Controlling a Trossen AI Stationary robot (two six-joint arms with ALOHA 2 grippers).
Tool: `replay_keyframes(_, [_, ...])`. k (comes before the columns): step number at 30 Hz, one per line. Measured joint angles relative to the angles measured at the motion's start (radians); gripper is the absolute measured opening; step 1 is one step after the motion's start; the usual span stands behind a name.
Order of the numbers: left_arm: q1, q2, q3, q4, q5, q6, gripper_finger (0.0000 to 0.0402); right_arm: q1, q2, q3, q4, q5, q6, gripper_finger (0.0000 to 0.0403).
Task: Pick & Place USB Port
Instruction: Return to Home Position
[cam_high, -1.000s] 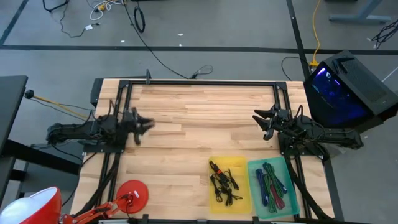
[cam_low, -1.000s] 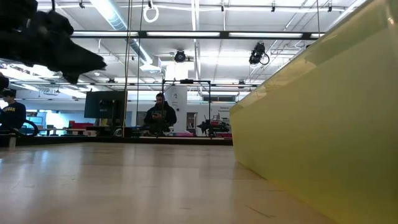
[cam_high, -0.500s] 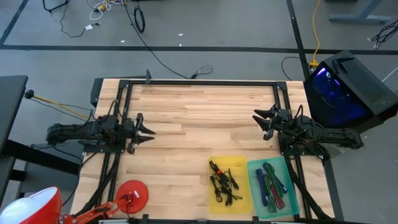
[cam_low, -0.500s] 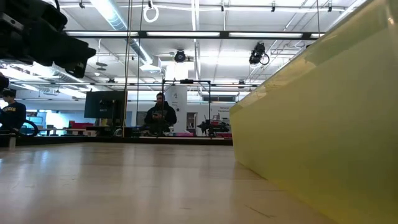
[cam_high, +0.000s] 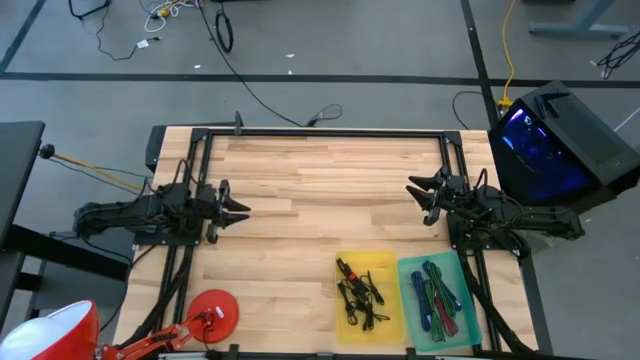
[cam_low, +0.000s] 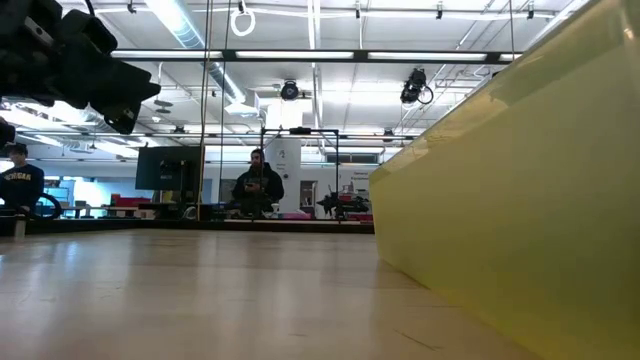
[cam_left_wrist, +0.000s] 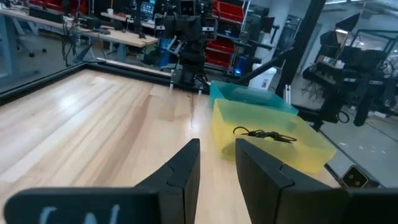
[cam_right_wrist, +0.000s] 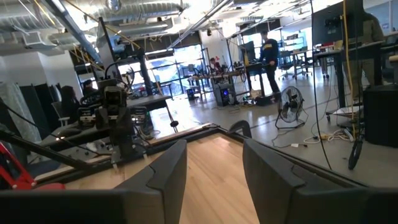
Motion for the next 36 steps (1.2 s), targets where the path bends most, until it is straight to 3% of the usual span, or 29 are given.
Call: replay_keyframes(36, [0.0, 0.005, 0.0, 0.003, 0.0, -0.014, 0.0106, 0.0, 0.0, 0.0, 0.0, 0.0, 0.0, 0.0159])
